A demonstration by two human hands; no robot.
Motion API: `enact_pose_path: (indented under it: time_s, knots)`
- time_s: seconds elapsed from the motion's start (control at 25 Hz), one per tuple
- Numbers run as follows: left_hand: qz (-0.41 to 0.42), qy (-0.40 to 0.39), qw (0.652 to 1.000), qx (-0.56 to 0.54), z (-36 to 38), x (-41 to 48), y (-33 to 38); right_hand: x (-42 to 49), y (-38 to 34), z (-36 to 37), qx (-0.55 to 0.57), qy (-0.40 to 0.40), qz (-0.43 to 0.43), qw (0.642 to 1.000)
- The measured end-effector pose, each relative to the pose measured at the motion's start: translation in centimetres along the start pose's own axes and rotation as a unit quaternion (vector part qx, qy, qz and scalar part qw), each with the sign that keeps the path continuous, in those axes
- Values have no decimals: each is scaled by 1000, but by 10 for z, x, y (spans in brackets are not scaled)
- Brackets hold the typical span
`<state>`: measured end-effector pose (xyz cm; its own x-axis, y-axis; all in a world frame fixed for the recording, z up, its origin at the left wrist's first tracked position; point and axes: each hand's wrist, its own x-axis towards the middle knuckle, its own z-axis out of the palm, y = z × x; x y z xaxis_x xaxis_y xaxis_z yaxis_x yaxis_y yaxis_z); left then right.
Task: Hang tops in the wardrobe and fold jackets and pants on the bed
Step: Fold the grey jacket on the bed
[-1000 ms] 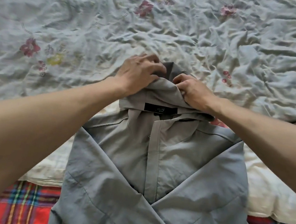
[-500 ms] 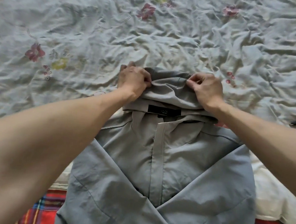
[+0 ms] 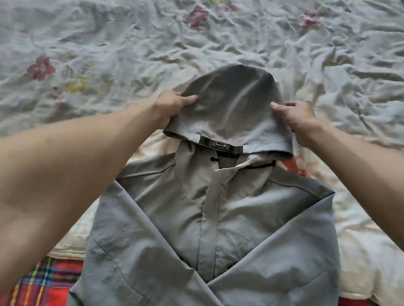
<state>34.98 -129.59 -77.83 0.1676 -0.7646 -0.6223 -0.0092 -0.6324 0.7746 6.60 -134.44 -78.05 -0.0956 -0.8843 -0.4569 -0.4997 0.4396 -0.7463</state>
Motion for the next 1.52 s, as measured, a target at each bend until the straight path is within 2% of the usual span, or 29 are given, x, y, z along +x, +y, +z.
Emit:
enact_pose_path:
  time_s: [0.08,0.16,0.24,0.32,0.4,0.48,0.6,0.72,0.8,0.88,0.92,1.0,1.04,1.12,1.2,1.32,1.36,1.44,1.48,1.52]
  knots:
    - [13,24,999,-36,1,1,-1,8,6,0,79,29,22,996]
    - [58,85,995,2,3,-1,6,14,6,0,138,39,35,989]
    - [113,160,978,75,-1,-5,13,10,-2,-2,174,14,20,985]
    - [144,185,971,52,-3,-19,23,-4,-12,-7,201,-18,-23,979]
    - [154,139,978,-36,-5,-46,31,-29,-23,-19,225,-59,-85,969]
    - [186,77,977,-68,-10,-88,34,-61,-30,-36,226,-70,-139,962]
    - [272,40,961,-33,-24,-173,11,-141,-22,-65,190,-88,-209,955]
    - [293,13,952,90,-37,-261,-61,-243,28,-84,159,-134,-168,964]
    - [264,29,939,219,-42,-304,-130,-300,84,-83,115,-191,-103,969]
    - [189,98,940,268,-35,-328,-187,-330,143,-73,14,-172,-47,984]
    - [154,134,950,236,-27,-331,-202,-334,166,-66,-31,-126,-28,991]
    - [76,196,972,108,-7,-326,-213,-330,186,-47,-48,-27,0,998]
    - [28,214,975,60,2,-317,-213,-326,185,-35,-32,-1,15,999]
    - [-36,231,971,49,15,-298,-204,-318,175,-10,-12,27,47,998]
    - [-57,255,957,129,24,-285,-193,-316,157,10,-38,86,59,994]
    - [-11,316,902,294,31,-282,-182,-322,139,26,-122,135,74,980]
    - [11,323,884,336,32,-283,-182,-324,138,28,-153,132,76,976]
    - [-5,274,861,429,37,-282,-186,-322,145,34,-171,89,98,976]
    - [-36,237,862,446,38,-281,-187,-321,152,35,-125,61,107,984]
    - [-72,213,885,407,37,-279,-188,-320,155,33,-24,33,120,992]
